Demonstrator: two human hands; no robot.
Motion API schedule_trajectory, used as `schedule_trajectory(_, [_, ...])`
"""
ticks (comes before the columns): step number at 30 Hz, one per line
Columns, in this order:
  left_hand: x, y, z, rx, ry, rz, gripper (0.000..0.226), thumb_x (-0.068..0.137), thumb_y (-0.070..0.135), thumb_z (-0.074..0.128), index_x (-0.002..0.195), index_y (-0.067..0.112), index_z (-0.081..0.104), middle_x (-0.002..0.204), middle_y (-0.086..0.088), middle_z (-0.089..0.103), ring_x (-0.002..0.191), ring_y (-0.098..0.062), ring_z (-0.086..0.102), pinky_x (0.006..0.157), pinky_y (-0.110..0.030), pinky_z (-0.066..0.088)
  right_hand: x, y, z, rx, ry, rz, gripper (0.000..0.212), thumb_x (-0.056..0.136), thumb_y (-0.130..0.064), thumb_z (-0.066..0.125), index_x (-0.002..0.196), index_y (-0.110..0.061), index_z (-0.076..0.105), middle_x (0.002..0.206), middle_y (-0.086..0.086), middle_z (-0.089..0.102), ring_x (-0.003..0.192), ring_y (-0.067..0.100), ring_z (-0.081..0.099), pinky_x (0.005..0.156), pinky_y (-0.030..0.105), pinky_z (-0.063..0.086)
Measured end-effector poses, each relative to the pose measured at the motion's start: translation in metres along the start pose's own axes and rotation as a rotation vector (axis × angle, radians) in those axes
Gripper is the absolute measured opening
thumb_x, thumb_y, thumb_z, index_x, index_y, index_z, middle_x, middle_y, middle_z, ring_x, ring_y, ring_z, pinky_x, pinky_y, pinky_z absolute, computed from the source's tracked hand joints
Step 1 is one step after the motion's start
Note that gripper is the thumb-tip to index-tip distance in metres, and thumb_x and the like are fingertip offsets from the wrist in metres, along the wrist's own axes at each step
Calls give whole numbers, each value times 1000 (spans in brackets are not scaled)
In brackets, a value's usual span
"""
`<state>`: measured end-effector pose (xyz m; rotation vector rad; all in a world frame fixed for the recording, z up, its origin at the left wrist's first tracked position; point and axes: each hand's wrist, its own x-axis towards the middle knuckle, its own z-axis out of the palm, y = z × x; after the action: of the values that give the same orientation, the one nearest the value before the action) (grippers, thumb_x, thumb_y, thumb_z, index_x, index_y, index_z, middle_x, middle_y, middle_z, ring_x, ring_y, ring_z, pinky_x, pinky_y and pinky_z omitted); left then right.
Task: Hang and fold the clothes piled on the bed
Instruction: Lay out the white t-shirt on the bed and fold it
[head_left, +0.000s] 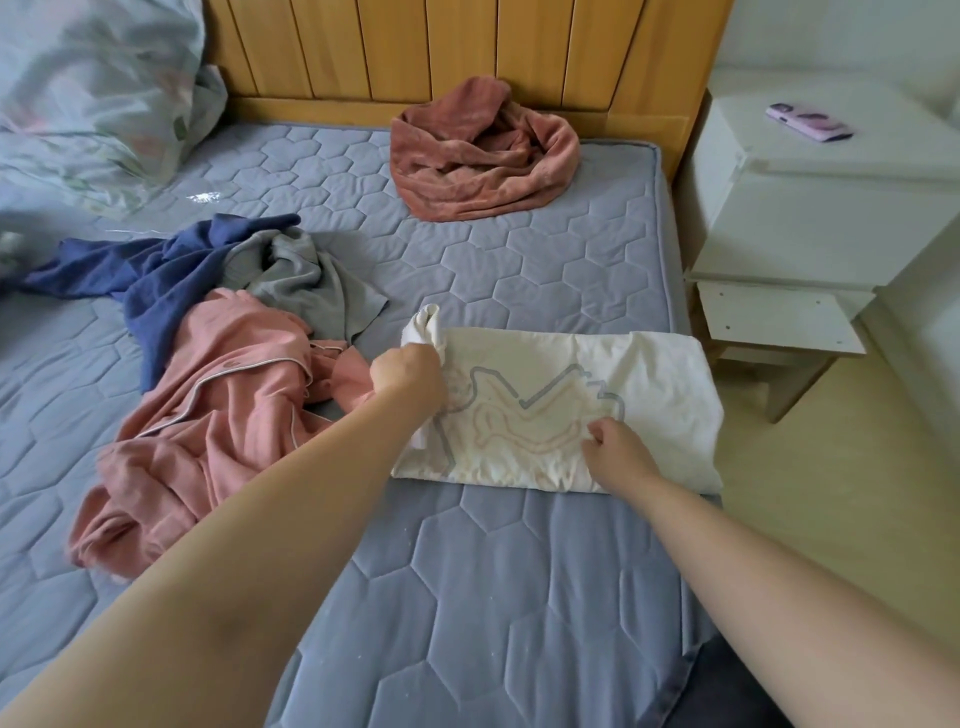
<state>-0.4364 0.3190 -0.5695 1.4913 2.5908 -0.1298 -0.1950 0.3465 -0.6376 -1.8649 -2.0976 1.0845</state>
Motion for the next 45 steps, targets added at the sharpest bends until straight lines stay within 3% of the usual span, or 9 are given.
schedule_trajectory(5, [-5,61,-23,-674,-67,57,13,88,20,54,87,8,59,80,-9,61,76,-28,61,65,-32,48,8,4,-19,249,12,51,26,92,-9,42,72,-2,58,71,9,59,72,23,57,73,34,44])
schedule_trajectory(9, [-19,89,-14,-1102,-526,261,12,93,19,56,94,10,65,87,-4,69,63,-17,66,55,-25,54,14,12,-34,696,-70,231,25,97,-14,41,85,-3,60,84,11,63,81,24,62,88,37,48])
schedule_trajectory(14, [-10,63,35,-657,0,342,34,94,15,48,124,20,62,128,2,60,115,-21,53,91,-30,44,14,13,-30,850,-126,265,32,99,-35,47,109,-9,60,101,7,67,94,21,64,81,28,51])
schedule_trajectory(20, [-20,51,85,-215,-75,484,54,101,44,29,151,29,19,160,4,7,147,-18,0,117,-42,10,40,8,-9,958,49,388,96,41,-60,81,118,-4,63,110,10,68,99,29,65,94,43,51])
schedule_trajectory(24, [-19,50,95,-280,-153,428,55,101,47,24,152,31,12,161,7,-1,147,-14,-9,118,-45,7,33,-20,-19,863,19,414,62,76,-35,78,123,0,56,114,8,62,100,26,58,85,29,44])
schedule_trajectory(32, [-3,32,90,-1179,-100,2,45,103,27,34,144,11,39,148,-3,39,137,-19,34,112,-27,22,55,-94,-12,803,-81,151,51,73,-45,66,114,-14,61,114,13,65,103,31,62,96,45,49])
schedule_trajectory(36, [15,6,80,-1719,-269,-389,27,98,33,45,107,15,63,108,-6,67,101,-22,61,86,-34,49,44,-148,-14,956,-315,20,14,98,-13,49,103,-4,58,104,16,66,89,30,62,93,46,48])
schedule_trajectory(40, [19,-9,78,-1884,-420,-427,38,102,37,36,111,9,60,108,-12,66,93,-24,62,76,-35,49,51,-136,-13,1063,-350,99,16,98,-12,49,86,-6,59,75,5,70,62,21,65,66,34,56])
schedule_trajectory(45, [12,5,69,-1579,-531,-274,31,98,39,45,108,15,62,103,-7,67,92,-21,62,81,-35,51,84,-35,5,800,-50,433,43,82,-31,64,114,-2,60,106,15,66,95,32,64,92,47,51])
